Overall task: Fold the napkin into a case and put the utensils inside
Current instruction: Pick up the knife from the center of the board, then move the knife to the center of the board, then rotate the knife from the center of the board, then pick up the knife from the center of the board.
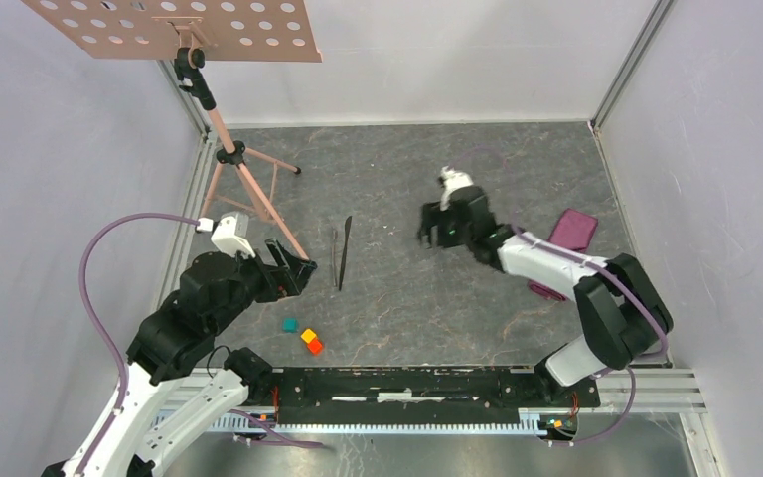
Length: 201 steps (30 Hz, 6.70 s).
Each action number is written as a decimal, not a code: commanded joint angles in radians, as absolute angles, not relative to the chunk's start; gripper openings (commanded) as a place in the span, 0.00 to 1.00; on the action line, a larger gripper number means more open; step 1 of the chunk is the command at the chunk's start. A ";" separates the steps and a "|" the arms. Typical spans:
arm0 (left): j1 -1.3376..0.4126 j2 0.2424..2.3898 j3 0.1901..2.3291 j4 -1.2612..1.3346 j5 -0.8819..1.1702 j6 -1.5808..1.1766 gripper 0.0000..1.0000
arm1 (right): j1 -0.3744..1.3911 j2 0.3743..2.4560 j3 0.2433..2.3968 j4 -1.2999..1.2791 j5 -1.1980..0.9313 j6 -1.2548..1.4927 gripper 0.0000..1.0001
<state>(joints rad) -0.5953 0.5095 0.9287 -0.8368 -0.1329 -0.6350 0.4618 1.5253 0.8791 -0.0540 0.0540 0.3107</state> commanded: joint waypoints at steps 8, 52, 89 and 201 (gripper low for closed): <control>-0.593 0.452 0.899 -0.908 -0.216 -0.784 0.96 | 0.905 1.877 1.158 0.186 0.087 0.632 0.68; -0.592 0.388 0.960 -0.950 -0.245 -0.703 0.96 | 0.910 2.046 1.284 -0.581 -0.031 -0.258 0.14; -0.593 0.492 0.836 -0.717 -0.045 -0.724 0.95 | 0.888 1.306 0.885 -0.310 0.217 1.222 0.98; -0.632 0.421 1.004 -0.810 -0.057 -0.547 1.00 | 0.774 1.840 1.087 -0.857 0.217 1.312 0.58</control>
